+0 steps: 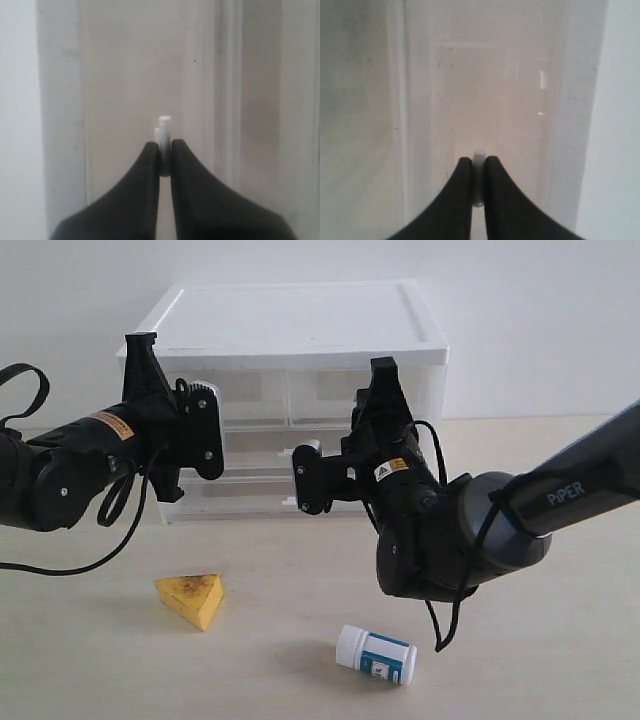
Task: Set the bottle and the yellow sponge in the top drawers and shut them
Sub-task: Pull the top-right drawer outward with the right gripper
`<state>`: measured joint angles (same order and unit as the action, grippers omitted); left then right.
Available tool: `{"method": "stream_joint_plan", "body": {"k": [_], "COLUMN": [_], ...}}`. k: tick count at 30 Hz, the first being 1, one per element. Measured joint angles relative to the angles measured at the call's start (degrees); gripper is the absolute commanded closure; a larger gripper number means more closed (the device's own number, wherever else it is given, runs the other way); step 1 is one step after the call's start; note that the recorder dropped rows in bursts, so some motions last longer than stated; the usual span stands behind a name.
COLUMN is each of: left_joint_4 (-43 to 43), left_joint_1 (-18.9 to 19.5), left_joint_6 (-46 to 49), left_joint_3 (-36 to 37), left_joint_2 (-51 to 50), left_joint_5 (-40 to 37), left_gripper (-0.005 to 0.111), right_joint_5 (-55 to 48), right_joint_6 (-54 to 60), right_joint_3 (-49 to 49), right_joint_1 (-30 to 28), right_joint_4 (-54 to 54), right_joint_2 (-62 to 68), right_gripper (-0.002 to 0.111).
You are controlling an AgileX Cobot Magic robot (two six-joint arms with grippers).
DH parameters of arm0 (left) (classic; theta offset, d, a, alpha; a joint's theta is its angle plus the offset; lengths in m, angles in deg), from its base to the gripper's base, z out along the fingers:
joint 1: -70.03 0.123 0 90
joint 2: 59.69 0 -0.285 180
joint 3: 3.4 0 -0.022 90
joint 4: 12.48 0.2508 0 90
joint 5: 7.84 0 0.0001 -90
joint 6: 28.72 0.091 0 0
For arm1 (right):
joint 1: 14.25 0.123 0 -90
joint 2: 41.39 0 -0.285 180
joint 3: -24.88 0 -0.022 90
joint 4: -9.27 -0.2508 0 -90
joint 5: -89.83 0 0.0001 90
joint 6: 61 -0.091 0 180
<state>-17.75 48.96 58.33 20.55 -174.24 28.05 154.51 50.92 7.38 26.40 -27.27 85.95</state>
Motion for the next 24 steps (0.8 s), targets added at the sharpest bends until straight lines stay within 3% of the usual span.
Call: {"method": "stream_joint_plan", "body": {"k": [24], "left_joint_4": [-0.12], "left_joint_1": [0.00], "left_joint_6": [-0.52], "left_joint_3": [0.00], "left_joint_2": [0.00], "left_joint_5": [0.10], "left_gripper": [0.103], "right_joint_5": [3.55], "right_joint_6": [0.66], "right_joint_3": [-4.87], "right_joint_1": [4.94], "right_joint_4": [-6.75], "right_joint_2": [-2.63], "right_gripper": [0.108]}}
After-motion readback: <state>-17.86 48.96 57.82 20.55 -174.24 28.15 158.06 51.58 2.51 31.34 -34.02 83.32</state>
